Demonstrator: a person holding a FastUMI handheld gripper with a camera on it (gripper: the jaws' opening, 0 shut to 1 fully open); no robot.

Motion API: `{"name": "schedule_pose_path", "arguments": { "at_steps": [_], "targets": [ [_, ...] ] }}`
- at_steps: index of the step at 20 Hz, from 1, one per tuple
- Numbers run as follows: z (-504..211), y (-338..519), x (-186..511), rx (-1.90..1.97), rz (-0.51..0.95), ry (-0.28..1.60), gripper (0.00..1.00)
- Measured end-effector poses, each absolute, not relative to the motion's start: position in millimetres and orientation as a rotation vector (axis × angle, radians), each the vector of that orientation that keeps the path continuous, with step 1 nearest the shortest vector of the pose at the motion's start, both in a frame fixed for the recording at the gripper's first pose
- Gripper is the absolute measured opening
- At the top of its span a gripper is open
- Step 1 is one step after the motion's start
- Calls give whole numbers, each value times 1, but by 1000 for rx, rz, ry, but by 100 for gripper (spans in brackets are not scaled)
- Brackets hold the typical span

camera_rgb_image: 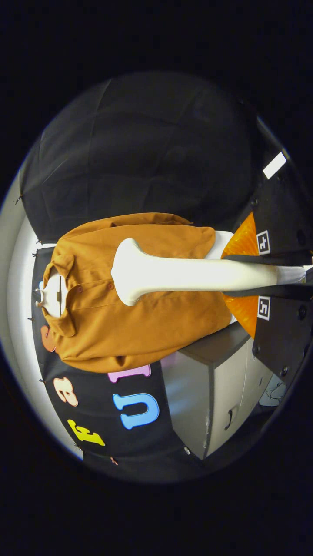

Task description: Iron the clothes twice with a garment steamer, once on the left side and once on the right side.

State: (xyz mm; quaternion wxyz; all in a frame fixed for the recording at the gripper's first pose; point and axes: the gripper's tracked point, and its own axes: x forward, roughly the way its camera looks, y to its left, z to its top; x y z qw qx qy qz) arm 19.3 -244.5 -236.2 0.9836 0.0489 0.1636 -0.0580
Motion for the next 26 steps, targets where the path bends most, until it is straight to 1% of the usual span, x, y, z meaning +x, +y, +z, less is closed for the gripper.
{"name": "schedule_pose_path", "arguments": {
  "at_steps": [6, 12, 20, 26],
  "targets": [
    [-144, -212, 22, 95, -77, 172, 20],
    [-80, -181, 38, 95, -24, 60, 20],
    [-25, -118, 52, 102, 53, -35, 19],
    [8, -81, 53, 106, 82, -91, 19]
  ]
}}
